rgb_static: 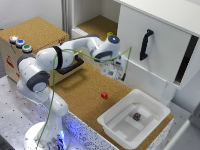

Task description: Turn on the blue led light

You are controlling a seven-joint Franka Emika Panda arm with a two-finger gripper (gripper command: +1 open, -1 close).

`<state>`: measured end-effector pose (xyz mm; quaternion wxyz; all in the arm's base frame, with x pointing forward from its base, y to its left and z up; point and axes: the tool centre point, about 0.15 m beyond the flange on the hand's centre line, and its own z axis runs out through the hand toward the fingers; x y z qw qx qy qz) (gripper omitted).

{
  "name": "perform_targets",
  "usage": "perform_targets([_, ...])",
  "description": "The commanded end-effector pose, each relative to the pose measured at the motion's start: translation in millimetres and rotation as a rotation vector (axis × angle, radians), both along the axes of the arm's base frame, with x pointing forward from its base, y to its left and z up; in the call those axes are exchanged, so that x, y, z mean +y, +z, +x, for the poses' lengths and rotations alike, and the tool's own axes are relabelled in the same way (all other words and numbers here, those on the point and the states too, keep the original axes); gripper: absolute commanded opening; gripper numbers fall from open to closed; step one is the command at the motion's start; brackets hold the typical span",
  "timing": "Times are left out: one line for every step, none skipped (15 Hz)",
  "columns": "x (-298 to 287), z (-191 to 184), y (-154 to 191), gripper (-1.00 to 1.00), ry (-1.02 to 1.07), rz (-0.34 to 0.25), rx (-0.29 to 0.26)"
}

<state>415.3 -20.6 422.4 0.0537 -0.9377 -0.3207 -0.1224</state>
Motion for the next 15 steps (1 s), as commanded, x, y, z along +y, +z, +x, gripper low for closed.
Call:
perform_targets([102,-21,6,1.00,0.218,-0.105,0.010])
perform_targets([118,-27,9,1.00,0.238,-0.112,0.018])
perform_targets([135,-33,16,1.00,0.270,-0.127,-0.005])
perform_targets([152,-38,24,1.00,0.289,-0.137,-0.021])
perform_targets([167,-42,32,1.00,0.305,-0.138,-0.036])
perform_targets([196,-49,45,1.00,0.339,-0.143,-0.054])
perform_targets([220,-56,53,1.00,0.365,-0.148,-0.055])
perform_targets([241,-62,57,1.00,0.394,-0.155,-0.050])
perform_targets([266,-68,58,1.00,0.416,-0.178,-0.036])
perform_targets([290,-76,59,1.00,0.440,-0.202,-0.023])
perform_targets([314,-85,62,1.00,0.452,-0.237,-0.033])
perform_targets([332,-93,65,1.00,0.460,-0.250,-0.025])
perform_targets([359,-105,74,1.00,0.461,-0.258,-0.027])
perform_targets([378,-115,81,1.00,0.469,-0.250,-0.023])
perform_targets([393,-123,86,1.00,0.489,-0.240,-0.014])
